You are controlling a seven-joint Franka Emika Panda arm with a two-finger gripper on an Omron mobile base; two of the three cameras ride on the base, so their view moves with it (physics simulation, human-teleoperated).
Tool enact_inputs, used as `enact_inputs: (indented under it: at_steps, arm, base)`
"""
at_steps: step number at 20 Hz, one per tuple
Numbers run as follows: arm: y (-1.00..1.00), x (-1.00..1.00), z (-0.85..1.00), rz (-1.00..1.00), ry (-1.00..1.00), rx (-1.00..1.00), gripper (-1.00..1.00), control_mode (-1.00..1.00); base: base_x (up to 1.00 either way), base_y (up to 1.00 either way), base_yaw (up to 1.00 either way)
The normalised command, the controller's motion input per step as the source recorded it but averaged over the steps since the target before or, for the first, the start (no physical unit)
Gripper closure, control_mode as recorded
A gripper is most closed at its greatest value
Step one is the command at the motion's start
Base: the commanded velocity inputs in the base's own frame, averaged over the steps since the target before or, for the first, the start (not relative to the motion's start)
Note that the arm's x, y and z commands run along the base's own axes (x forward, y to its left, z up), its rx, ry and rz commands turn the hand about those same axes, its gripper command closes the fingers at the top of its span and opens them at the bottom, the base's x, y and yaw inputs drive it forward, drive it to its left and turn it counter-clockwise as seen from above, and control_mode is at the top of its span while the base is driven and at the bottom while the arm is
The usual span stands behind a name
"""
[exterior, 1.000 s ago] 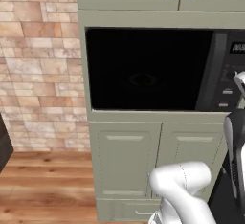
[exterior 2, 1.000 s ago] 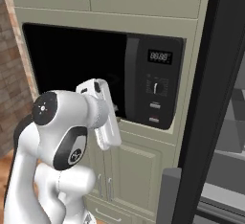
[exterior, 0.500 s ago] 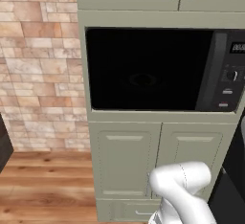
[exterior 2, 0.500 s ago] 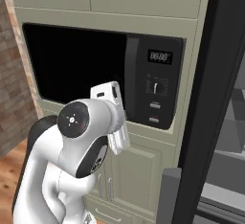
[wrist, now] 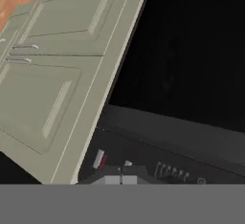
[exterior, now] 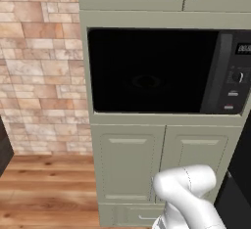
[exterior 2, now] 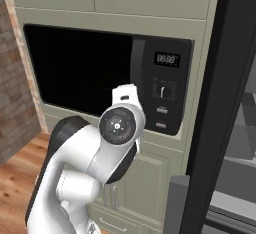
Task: Transport the steak from the fridge to the microwave and turn on the microwave.
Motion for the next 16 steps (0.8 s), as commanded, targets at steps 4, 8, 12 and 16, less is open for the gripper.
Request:
enact_inputs:
  at_steps: [4, 8, 12, 16]
  arm:
    - [0.0, 0.44, -0.02, 0.16, 0.07, 0.13, 1.0, -1.0]
    - [0.0, 0.58, -0.11, 0.13, 0.1, 0.1, 1.0, -1.0]
    - [-0.03, 0.52, -0.23, 0.05, 0.1, 0.04, 1.0, -1.0]
    - [-0.15, 0.19, -0.29, 0.0, 0.06, 0.0, 1.0, -1.0]
  base:
    - [0.0, 0.0, 0.0]
    - [0.0, 0.0, 0.0]
    - [0.0, 0.0, 0.0]
    - [0.0, 0.0, 0.0]
